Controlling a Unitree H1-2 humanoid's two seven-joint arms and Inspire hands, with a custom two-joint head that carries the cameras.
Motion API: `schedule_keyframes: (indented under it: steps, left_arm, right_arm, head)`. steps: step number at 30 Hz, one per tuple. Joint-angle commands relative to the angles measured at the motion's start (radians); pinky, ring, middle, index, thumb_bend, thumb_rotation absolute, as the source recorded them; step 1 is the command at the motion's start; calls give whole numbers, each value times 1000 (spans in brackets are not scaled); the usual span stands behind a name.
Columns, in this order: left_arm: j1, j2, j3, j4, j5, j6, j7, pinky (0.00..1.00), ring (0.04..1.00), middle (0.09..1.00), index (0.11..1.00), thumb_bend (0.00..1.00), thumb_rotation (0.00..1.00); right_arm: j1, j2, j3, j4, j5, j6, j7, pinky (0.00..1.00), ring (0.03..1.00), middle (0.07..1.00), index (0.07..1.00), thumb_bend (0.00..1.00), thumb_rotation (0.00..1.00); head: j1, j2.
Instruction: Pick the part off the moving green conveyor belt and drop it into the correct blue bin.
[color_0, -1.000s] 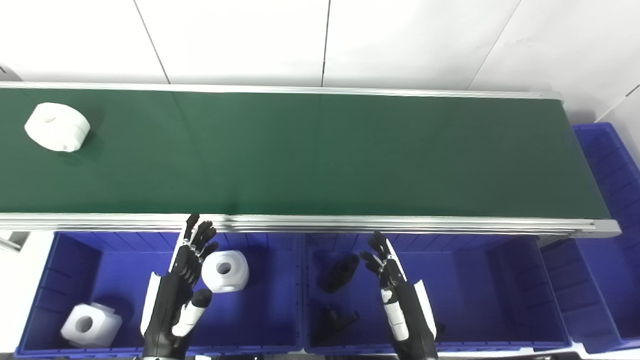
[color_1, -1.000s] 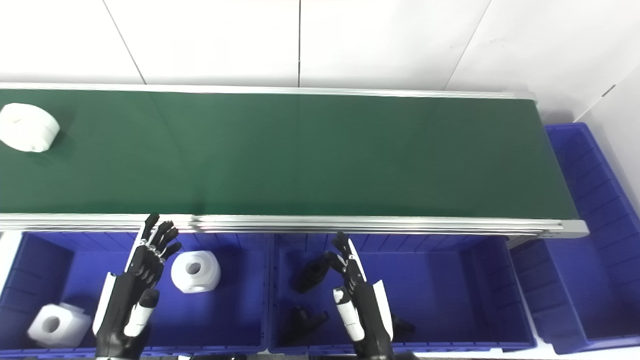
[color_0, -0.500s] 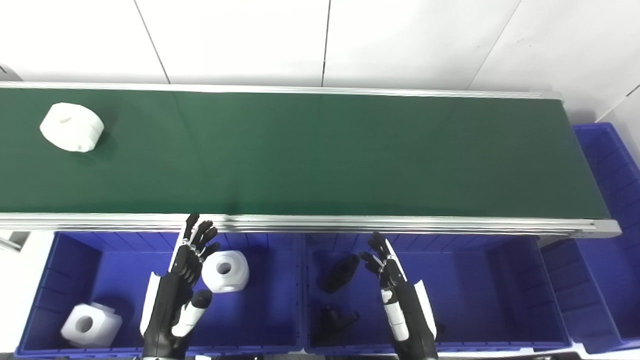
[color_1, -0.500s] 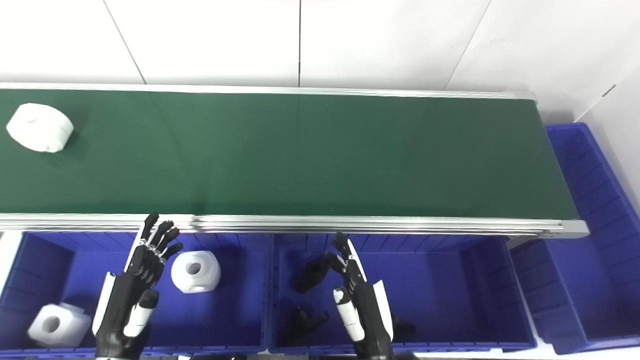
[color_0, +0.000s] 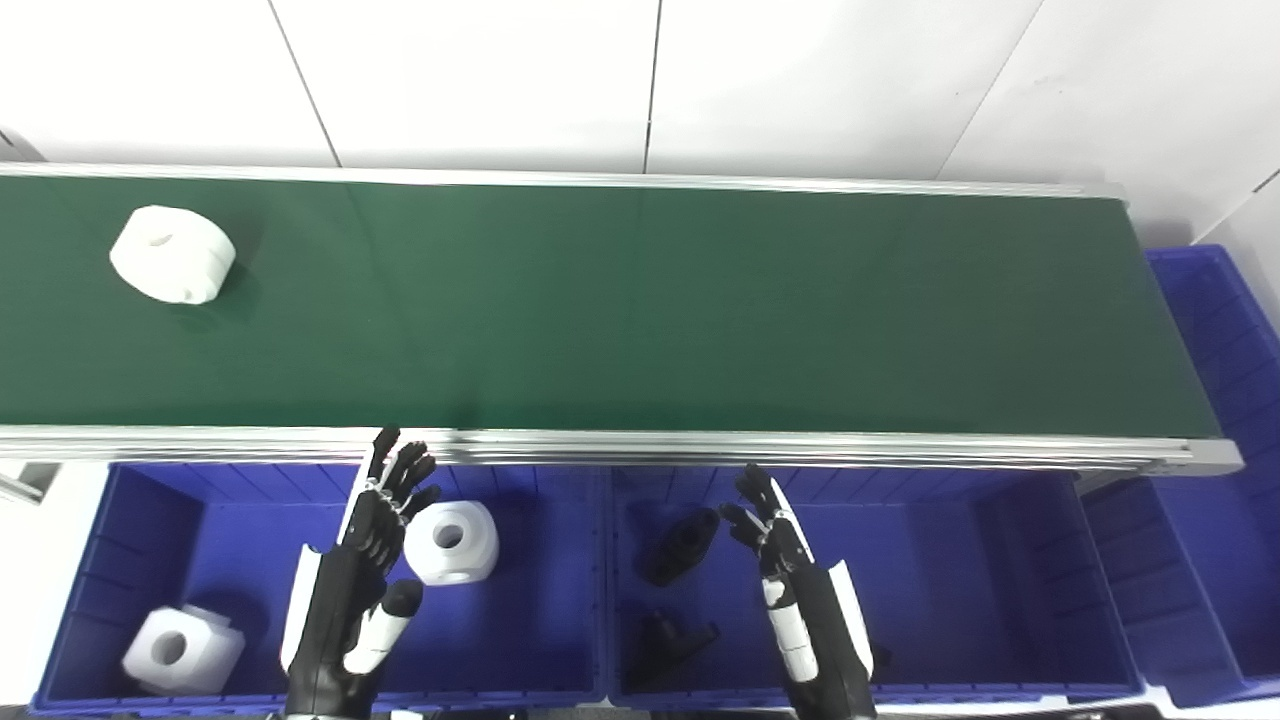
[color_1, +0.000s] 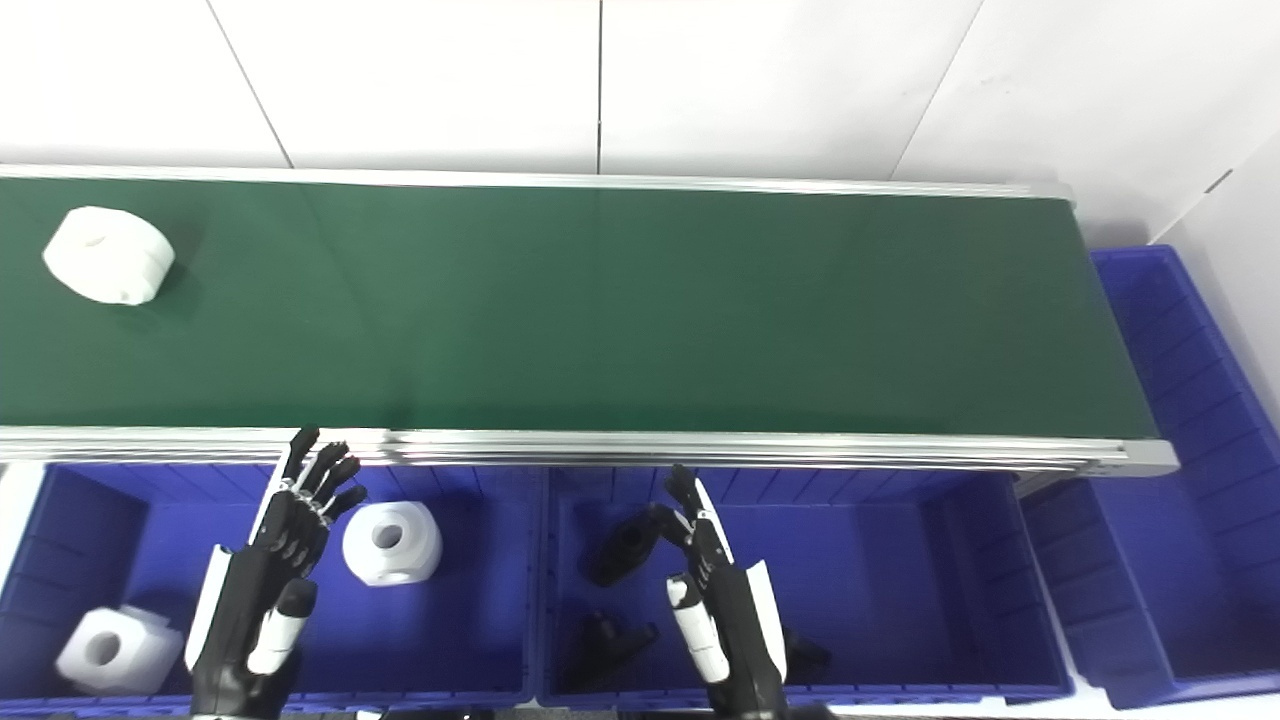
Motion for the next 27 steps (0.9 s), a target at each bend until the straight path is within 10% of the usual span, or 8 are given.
schedule_keyframes:
  steps: [1, 10, 27]
  left_arm:
    - [2, 3, -9, 10, -8, -53, -4, 847, 907, 940, 981, 938, 863]
    - [-31, -16, -36, 110, 35, -57, 32, 793, 888, 921, 952, 933, 871]
    - [-71, -18, -109, 115, 59, -56, 110, 661, 801, 843, 833, 961, 797]
  right_arm:
    - [6, 1, 1, -1, 11, -53, -1, 895, 886, 947, 972, 845, 1000]
    - [-30, -34, -19, 90, 66, -53, 12, 929, 895, 956, 992, 859, 992]
    - [-41, -39, -95, 84, 146, -53, 134, 1000, 955, 1000, 1000, 786, 948]
  head:
    - [33, -49]
    - [191, -185]
    - [297, -148]
